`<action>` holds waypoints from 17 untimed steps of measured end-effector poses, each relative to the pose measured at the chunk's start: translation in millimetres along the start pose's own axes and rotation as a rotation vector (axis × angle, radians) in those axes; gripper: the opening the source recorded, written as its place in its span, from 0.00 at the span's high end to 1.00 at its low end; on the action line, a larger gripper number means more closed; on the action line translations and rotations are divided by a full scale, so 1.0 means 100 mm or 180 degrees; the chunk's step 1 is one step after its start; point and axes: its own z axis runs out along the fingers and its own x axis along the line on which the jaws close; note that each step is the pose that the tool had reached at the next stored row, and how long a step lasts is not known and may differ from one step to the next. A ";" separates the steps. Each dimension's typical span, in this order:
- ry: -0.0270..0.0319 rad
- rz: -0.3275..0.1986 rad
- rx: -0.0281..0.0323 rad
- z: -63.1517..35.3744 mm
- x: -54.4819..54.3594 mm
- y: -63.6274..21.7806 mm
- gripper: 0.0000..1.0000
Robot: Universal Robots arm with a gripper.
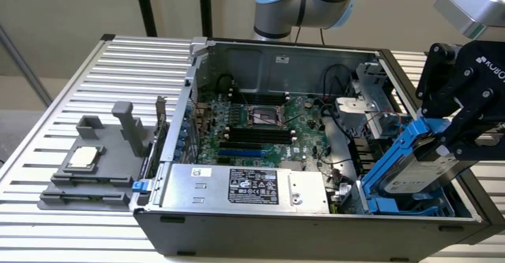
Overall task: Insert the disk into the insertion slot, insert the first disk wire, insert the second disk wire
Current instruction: 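Insert the disk into the insertion slot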
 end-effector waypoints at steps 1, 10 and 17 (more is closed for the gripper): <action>0.0000 0.0000 0.0000 0.000 0.00 0.000 0.67; -0.0008 -0.0003 0.0000 0.007 0.00 0.001 0.67; -0.0024 -0.0008 0.0001 0.020 0.00 0.000 0.67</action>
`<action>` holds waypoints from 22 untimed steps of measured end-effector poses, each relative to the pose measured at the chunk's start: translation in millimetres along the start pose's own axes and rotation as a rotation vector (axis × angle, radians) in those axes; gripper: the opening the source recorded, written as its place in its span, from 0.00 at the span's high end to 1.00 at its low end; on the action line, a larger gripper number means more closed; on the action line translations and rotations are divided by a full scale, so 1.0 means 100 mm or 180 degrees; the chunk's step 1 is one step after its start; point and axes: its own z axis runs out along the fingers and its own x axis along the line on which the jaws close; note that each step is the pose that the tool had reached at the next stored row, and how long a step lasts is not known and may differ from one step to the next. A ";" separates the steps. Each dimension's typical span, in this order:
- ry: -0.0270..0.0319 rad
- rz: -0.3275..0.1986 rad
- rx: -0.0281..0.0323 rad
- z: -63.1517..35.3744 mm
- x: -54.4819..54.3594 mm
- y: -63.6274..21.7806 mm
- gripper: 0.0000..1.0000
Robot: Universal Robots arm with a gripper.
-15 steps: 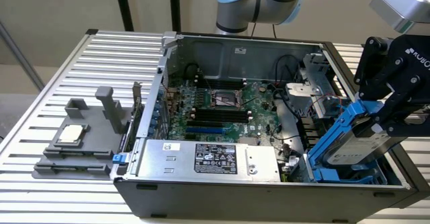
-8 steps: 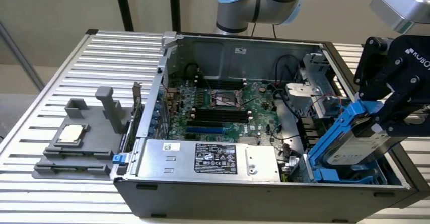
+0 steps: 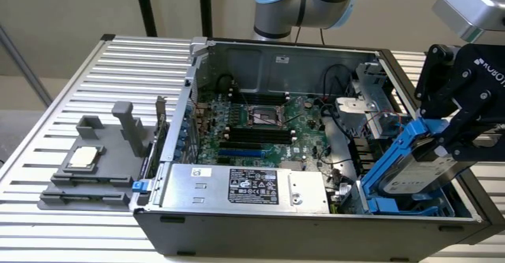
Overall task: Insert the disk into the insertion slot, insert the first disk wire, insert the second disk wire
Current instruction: 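Insert the disk into the insertion slot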
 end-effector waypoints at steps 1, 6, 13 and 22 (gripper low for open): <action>-0.0003 -0.0001 0.0000 0.001 0.00 0.000 0.67; -0.0023 -0.0011 0.0001 0.001 -0.01 -0.001 0.67; -0.0035 -0.0022 0.0001 0.003 -0.02 -0.002 0.67; -0.0036 -0.0023 0.0001 -0.026 -0.02 -0.001 0.67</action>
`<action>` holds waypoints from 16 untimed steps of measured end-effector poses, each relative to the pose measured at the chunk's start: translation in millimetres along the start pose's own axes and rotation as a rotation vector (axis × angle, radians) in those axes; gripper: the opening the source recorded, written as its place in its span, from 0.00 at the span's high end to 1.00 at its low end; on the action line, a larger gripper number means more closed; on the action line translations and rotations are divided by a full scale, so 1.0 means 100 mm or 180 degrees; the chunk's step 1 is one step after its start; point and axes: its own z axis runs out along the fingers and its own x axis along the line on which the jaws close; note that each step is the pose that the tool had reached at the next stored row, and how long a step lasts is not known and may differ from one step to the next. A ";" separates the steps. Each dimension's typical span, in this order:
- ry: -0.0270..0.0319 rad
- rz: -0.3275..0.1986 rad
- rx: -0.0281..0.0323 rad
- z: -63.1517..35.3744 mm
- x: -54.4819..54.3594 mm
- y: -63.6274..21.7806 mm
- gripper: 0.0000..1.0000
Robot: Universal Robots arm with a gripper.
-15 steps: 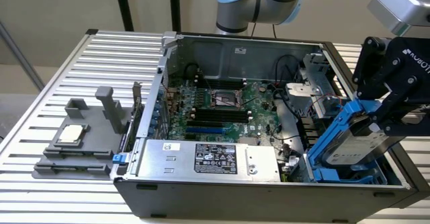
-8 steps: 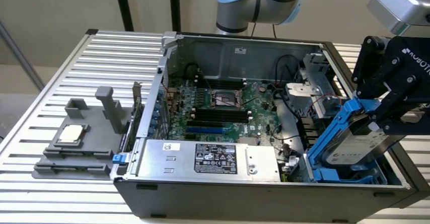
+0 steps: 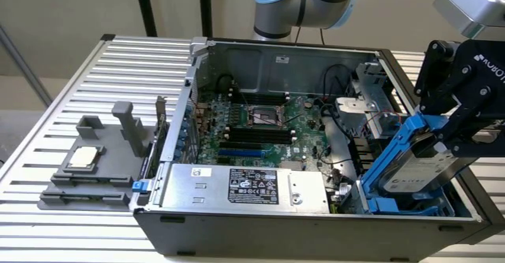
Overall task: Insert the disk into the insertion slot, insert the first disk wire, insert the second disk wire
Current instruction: 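Insert the disk into the insertion slot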
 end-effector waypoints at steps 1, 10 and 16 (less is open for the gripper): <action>0.0000 0.0000 0.0000 -0.004 0.00 0.000 0.67; -0.0002 -0.0006 0.0000 -0.070 -0.01 0.002 0.67; -0.0002 -0.0010 -0.0001 -0.100 -0.01 0.002 0.67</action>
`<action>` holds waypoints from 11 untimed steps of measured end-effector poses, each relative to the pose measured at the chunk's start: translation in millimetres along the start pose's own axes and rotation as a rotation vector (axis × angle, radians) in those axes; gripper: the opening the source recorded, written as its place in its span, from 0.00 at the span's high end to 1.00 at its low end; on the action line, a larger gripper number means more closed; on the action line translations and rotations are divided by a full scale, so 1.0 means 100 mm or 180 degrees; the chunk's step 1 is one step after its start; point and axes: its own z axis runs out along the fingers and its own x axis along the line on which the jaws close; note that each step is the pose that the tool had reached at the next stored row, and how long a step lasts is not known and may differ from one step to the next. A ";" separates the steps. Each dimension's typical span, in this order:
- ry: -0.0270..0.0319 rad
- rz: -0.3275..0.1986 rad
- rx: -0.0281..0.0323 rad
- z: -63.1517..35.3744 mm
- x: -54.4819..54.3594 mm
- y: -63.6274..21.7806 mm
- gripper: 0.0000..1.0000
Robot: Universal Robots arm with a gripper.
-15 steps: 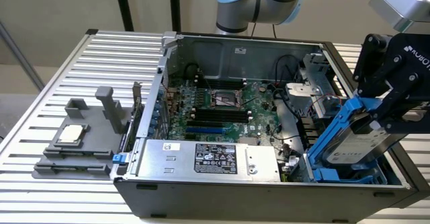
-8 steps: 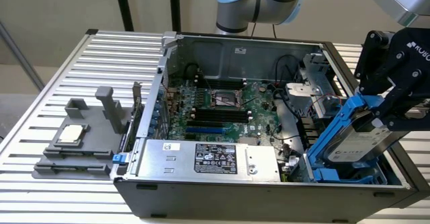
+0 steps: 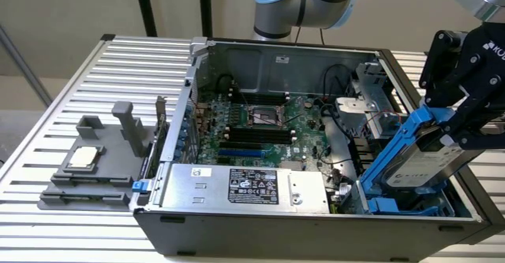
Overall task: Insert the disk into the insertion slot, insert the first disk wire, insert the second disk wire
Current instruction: 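Insert the disk into the insertion slot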
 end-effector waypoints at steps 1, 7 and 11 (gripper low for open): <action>0.0000 -0.0001 0.0000 -0.002 0.00 0.000 0.67; 0.0000 0.0000 0.0000 -0.050 0.00 -0.004 0.67; -0.0001 -0.0001 0.0000 -0.079 0.00 -0.004 0.67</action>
